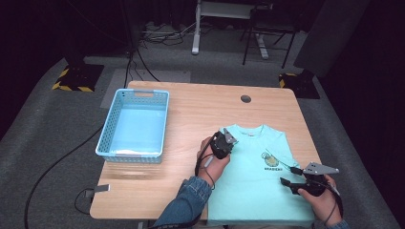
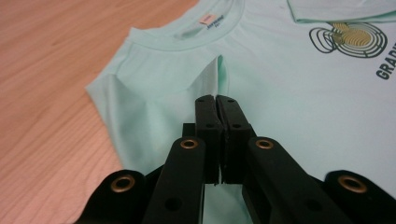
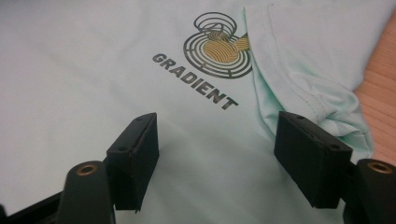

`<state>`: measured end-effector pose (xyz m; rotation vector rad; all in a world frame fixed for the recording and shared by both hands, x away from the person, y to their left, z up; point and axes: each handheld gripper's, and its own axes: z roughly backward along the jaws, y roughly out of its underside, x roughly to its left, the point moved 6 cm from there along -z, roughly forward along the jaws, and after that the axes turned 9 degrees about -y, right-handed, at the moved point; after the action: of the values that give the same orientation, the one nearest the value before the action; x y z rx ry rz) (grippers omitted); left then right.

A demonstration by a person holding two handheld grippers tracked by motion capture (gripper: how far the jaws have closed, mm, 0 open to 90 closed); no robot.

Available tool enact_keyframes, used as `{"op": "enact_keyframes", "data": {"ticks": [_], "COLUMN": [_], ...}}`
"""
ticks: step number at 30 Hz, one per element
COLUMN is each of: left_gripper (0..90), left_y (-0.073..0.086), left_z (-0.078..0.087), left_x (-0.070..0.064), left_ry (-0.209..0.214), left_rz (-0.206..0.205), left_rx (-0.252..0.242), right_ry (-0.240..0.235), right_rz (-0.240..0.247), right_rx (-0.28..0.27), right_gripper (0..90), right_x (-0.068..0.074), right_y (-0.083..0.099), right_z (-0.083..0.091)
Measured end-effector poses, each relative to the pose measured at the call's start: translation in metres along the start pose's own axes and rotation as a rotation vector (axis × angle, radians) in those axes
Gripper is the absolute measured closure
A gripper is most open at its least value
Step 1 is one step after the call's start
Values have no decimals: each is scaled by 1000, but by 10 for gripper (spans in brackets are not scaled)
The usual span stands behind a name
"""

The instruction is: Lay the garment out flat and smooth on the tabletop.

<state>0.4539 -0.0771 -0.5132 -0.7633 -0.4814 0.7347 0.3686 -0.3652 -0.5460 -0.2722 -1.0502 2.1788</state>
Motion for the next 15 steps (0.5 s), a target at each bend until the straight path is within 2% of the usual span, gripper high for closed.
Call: {"op": "enact_keyframes", "data": {"ticks": [9,15], "left_gripper": [876,876], "left_y": [5,14], "left_z": [22,34], "left_x": [24,41], "left_ry": [-51,-92], "left_rz": [34,81], "left_rx": [-28,-44], "right_ry": [-6,-20], "right_rz": [1,-11], "right_rx": [3,-2], "right_gripper": [277,266], "right_x": [1,4], "right_y": [0,-5], "right_z": [0,4]}}
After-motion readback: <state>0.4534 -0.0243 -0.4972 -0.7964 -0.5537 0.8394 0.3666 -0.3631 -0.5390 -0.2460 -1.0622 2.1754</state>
